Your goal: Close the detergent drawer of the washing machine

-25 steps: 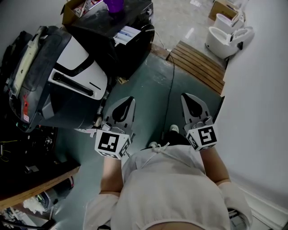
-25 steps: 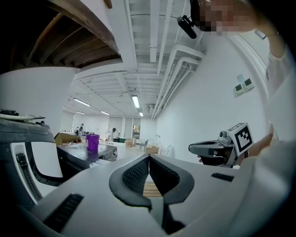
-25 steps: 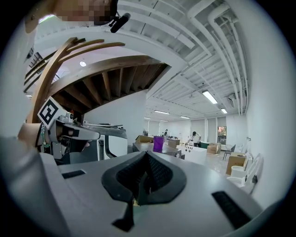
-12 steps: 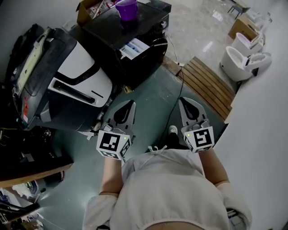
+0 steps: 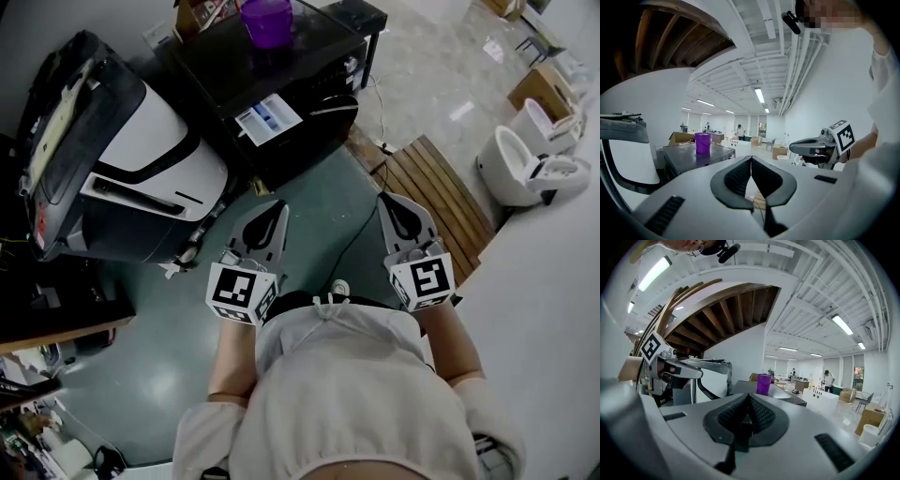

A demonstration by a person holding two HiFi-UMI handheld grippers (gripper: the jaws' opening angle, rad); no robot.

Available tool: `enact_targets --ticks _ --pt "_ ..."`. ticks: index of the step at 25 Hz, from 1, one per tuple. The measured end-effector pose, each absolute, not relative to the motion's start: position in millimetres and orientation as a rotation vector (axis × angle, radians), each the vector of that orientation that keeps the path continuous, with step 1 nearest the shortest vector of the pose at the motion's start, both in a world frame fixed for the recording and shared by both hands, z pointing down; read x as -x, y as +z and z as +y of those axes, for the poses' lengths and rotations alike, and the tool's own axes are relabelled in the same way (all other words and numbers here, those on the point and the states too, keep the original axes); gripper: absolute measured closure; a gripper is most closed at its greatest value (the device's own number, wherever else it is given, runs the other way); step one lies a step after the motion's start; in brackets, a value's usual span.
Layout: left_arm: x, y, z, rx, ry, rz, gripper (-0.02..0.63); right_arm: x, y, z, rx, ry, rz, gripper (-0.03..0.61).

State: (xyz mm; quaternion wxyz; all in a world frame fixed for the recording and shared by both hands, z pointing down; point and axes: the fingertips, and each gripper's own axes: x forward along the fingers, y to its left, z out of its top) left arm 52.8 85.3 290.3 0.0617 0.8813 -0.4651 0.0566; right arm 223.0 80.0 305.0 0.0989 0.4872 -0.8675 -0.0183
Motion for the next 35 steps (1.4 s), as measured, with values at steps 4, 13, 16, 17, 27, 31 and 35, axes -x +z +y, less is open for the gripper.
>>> enact_targets --ticks 4,13,16,17,27,31,35 --pt "-68 312 66 -2.589 0.225 -1.441 0.594 -237 318 47 -1.371 -0.013 -2.597 0.575" --pt "-63 362 8 -2.461 0.27 -1.531 0.595 -221 348 -24 -1.192 -0.02 -2.673 0.575" --pt "-54 379 -20 -2.389 0.262 -1.58 0.594 -215 361 -55 -1.148 0.02 -2.684 0.574" --pt "-51 385 -31 -2.362 0.263 -1.596 0.595 -212 366 -66 -1.13 0.035 -2.686 0.574" --pt "-15 457 -110 -2.081 0.288 -1.728 0.595 -166 404 -170 -0.874 0.051 -2.671 0.574" --pt "1 490 -125 -2.003 0.306 -1.759 0.595 -145 421 -197 -0.789 0.05 -2.667 0.574" --pt "19 519 -137 -1.936 0.339 -1.803 0.595 -127 436 -217 -0.742 0.052 -2.668 0.574"
